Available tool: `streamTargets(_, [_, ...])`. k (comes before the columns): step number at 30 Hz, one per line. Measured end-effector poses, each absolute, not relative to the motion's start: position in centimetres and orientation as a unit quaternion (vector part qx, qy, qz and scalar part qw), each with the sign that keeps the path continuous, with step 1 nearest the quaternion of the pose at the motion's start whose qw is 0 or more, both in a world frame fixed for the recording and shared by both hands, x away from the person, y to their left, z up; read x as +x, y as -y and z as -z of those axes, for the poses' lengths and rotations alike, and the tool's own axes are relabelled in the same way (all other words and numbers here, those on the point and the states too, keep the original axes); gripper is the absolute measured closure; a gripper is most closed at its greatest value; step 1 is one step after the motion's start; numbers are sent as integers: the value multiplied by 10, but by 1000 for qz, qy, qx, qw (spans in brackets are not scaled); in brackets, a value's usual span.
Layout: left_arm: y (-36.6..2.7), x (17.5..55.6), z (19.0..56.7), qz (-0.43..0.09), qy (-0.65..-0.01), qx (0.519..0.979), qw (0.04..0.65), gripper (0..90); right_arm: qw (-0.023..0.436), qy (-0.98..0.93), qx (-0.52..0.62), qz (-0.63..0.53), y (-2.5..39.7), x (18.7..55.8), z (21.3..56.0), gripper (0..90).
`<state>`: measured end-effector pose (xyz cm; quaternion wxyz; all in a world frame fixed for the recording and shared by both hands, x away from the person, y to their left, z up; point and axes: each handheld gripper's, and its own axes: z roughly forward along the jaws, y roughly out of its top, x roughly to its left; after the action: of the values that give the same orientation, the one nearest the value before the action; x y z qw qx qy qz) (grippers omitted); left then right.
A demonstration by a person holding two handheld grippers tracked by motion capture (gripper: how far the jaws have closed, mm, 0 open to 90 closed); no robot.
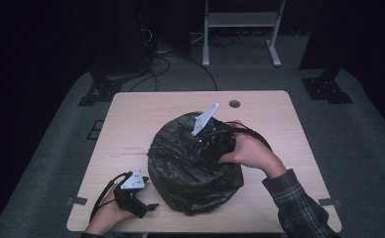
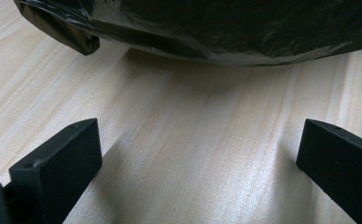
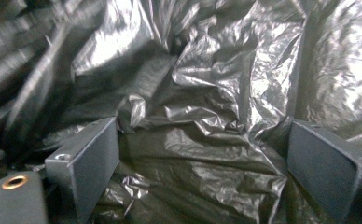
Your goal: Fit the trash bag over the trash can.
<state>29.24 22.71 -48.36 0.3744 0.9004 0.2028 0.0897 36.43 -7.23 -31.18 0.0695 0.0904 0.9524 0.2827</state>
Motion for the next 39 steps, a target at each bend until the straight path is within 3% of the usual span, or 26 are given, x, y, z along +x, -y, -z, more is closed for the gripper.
streamTargets(12, [-226, 293, 484, -90, -202, 901, 374, 0, 66, -968, 73, -232, 64, 359, 321, 100])
streamTargets(20, [-226, 293, 484, -91, -202, 901, 374, 0, 80, -944, 81, -310, 70, 354, 285, 100])
streamTargets(24, [-226, 293, 484, -91, -202, 901, 374, 0, 82, -927, 81, -358, 53, 354, 268, 100])
streamTargets(39, [-226, 293, 484, -90, -202, 901, 374, 0, 48, -944, 76, -318, -7, 367, 304, 75])
